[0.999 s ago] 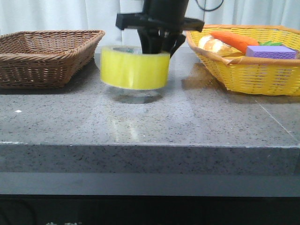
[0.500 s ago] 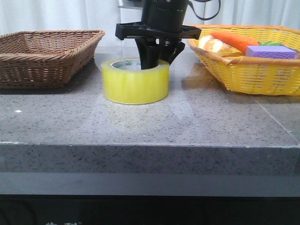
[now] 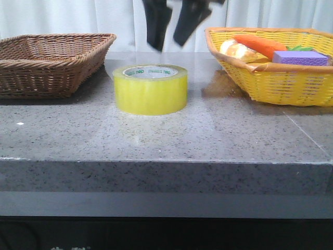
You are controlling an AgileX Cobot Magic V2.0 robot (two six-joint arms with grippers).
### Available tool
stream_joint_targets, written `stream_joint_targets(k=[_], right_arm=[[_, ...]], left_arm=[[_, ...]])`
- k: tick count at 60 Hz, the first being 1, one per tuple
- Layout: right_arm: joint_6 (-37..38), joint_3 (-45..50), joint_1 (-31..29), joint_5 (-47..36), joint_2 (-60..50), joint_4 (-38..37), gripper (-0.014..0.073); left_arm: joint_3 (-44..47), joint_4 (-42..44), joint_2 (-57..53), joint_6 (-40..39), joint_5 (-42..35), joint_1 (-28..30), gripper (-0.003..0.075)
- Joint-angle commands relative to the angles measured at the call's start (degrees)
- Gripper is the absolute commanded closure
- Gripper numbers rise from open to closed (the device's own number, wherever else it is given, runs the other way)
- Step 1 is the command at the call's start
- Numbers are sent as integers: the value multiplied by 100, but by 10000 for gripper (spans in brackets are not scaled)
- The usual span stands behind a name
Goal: Transfer tape with both arms
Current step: 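Open the right gripper and withdraw it from the tape roll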
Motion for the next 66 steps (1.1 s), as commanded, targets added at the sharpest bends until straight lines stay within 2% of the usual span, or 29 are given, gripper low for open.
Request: stream_joint_targets(k=[1,14,31,41,54,66], right_arm=[[-63,-180,-72,539,-798,-28,158],[-56,789,-325,3,-1899,-54,158],[-56,3510,-338,-1926,-4200,-63,158],[-73,4918,-338,-2632,-5543,-63,158],[-73,6259,-338,-2957,-6837,-57,158],[-73,6920,-338,-3020,-7561,-57,158]], left_arm=[[-179,-48,-7,6,-442,-51,123],[-179,-48,-7,6,-442,-51,123],[-179,-48,-7,6,-442,-51,123],[-179,-48,-7,6,-442,-51,123],[-179,-48,-7,6,-442,-51,123],[-179,-48,-7,6,-453,-51,123]])
